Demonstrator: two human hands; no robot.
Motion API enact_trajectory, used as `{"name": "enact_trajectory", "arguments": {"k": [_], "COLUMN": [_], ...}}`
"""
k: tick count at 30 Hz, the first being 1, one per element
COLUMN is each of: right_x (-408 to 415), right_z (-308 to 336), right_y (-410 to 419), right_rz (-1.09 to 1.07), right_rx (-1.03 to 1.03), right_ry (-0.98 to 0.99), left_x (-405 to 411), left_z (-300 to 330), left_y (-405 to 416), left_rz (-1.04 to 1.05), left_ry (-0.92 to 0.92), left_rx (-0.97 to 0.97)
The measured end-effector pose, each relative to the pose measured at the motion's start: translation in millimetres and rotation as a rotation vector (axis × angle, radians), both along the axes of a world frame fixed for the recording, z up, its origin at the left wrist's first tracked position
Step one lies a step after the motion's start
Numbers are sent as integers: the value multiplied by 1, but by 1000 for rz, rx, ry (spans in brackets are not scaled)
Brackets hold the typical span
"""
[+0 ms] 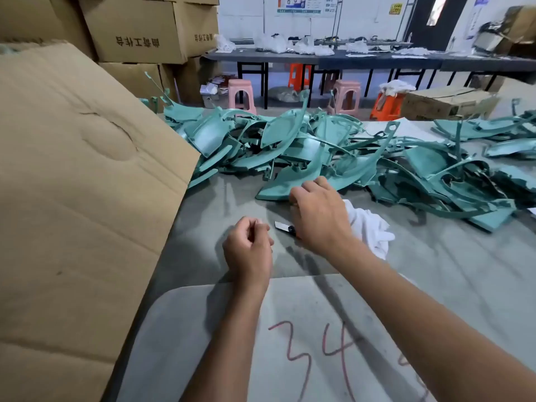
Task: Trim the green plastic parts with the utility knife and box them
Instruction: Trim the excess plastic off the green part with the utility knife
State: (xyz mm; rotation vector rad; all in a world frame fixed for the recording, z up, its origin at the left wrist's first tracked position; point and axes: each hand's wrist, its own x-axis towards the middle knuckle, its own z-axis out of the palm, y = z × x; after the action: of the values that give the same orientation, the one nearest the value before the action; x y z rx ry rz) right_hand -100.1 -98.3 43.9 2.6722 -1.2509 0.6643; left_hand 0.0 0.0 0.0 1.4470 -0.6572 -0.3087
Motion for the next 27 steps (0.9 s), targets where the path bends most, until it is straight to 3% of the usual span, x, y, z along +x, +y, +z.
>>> {"name": "enact_trajectory", "arguments": {"k": [2,6,10,13,20,23,27], "right_x": [24,50,44,31,-14,-38,-63], "right_z": [2,1,2,-2,2,-2,-4], "right_y": [-22,-55,-57,-51,-12,15,50], "right_rz": [-29,-14,-30,23,228,317,323], "right_rx": [-105,22,-72,-157,-51,-55,161], "right_ry": [168,470,415,241,10,-386,-944], "left_x": [3,5,6,2,3,5,2], "left_z": [-1,-1,2,7,9,13,21], "left_y": [-3,0,2,5,5,9,18], "left_rz": [-3,-98,-120,-148,-174,-195,-278], "left_ry": [-3,-80,-75,-76,114,285,419], "left_rx": [-36,-13,-9,-4,57,28,-16]}}
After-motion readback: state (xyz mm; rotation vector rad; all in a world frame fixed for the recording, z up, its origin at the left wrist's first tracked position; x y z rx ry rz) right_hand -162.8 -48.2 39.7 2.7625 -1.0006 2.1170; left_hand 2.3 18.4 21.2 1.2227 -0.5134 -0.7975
